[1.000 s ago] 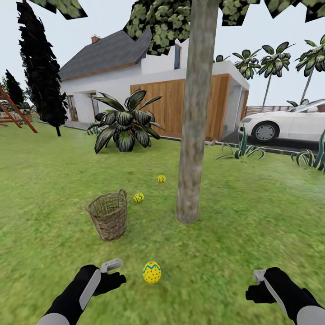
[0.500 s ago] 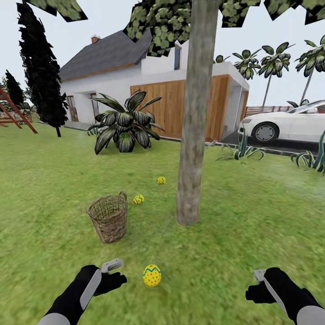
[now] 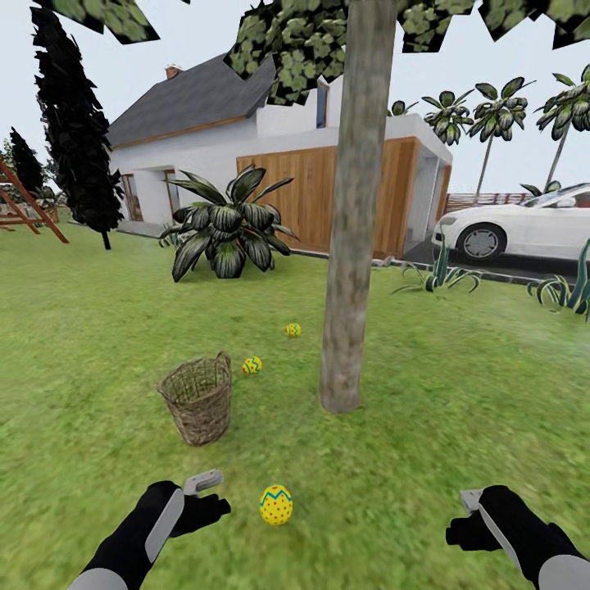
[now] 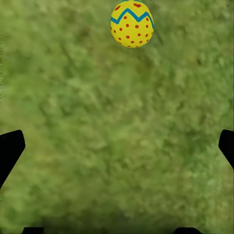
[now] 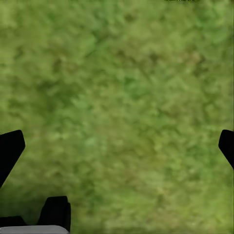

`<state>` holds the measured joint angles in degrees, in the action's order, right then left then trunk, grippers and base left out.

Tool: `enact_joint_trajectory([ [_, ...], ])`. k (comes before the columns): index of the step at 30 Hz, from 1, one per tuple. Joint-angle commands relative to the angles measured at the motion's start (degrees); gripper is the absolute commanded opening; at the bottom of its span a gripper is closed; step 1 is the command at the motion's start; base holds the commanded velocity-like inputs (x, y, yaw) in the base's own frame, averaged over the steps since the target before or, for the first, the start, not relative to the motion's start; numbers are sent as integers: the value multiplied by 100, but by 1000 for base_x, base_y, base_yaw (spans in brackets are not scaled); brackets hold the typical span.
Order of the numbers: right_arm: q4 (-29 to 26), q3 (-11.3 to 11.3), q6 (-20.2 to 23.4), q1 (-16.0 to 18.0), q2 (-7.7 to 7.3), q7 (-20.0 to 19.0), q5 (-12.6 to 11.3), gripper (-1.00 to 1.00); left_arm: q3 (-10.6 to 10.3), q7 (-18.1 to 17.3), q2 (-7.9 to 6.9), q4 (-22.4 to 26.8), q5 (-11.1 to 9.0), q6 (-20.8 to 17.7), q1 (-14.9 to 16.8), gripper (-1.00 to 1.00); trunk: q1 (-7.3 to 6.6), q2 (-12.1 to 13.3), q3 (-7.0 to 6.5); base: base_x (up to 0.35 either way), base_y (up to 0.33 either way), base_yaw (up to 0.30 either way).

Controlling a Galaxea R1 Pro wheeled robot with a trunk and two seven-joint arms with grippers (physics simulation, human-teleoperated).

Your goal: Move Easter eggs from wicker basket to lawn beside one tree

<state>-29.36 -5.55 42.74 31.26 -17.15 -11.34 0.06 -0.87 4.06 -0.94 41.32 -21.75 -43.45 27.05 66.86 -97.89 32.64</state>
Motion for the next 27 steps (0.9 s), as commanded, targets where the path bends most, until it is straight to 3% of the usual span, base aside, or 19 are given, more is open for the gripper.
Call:
enact_joint_trajectory([
  [1, -8, -33, 24, 3, -7, -17, 3, 100, -9, 43, -3, 8, -58, -23, 2, 100, -23, 38, -12, 0, 0, 0],
  [27, -8, -33, 24, 3, -7, -17, 3, 100, -9, 43, -3, 8, -61, -23, 2, 100, -594, 1081, -479, 0, 0, 0],
])
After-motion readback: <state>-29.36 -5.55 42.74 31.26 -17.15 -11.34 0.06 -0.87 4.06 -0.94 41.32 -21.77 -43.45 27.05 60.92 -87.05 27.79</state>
